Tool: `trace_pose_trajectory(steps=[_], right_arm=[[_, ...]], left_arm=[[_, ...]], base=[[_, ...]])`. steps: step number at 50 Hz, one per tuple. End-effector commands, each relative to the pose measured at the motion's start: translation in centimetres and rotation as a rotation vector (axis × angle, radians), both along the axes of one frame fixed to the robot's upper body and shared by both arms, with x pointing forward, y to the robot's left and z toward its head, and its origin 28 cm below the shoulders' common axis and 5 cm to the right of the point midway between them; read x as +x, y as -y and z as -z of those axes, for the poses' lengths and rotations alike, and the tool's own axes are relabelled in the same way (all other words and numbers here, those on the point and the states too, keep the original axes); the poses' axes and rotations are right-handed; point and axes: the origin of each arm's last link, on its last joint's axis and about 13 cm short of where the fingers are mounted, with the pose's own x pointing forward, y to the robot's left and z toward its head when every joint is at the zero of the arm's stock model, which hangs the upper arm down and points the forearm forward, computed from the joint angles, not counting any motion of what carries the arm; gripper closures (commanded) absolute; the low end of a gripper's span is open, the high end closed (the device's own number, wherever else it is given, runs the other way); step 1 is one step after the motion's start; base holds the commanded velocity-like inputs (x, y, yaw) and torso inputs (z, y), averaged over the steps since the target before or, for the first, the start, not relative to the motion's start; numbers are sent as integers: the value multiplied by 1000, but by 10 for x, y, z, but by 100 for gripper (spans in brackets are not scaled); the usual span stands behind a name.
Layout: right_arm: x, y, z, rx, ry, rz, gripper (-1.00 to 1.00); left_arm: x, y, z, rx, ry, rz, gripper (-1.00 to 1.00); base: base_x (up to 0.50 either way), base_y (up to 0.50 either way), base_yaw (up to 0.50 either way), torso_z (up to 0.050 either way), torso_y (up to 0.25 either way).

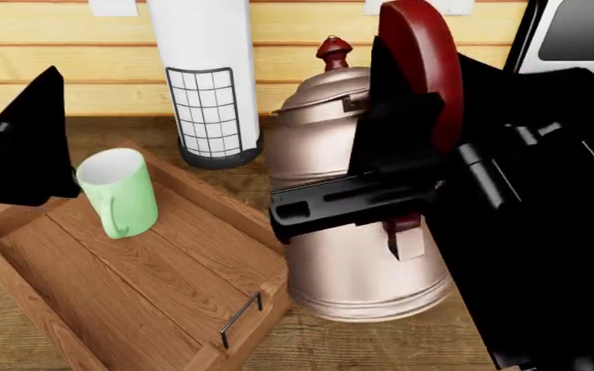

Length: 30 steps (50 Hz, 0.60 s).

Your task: Pick the kettle from the counter and place it on the tray. Then pick the mug from the cabinet and place it on the tray. Then close the cabinet doors.

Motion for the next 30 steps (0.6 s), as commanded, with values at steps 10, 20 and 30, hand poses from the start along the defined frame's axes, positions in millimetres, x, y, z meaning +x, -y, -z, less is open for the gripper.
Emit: trace_pose_trajectory(steps=[10,20,30], right_arm=[[4,-39,14,-46,7,-190,100],[4,-43,12,-42,87,-226,100],[5,-42,13,-9,281,-273,100]], left_arm=[[-1,-7,4,-17,-3,-19,-100],[-1,-9,6,-26,-4,-29,-100],[1,-12,8,-33,-9,-38,-100]], base=[[0,0,0,0,0],[0,0,0,1,1],[0,0,0,0,0]])
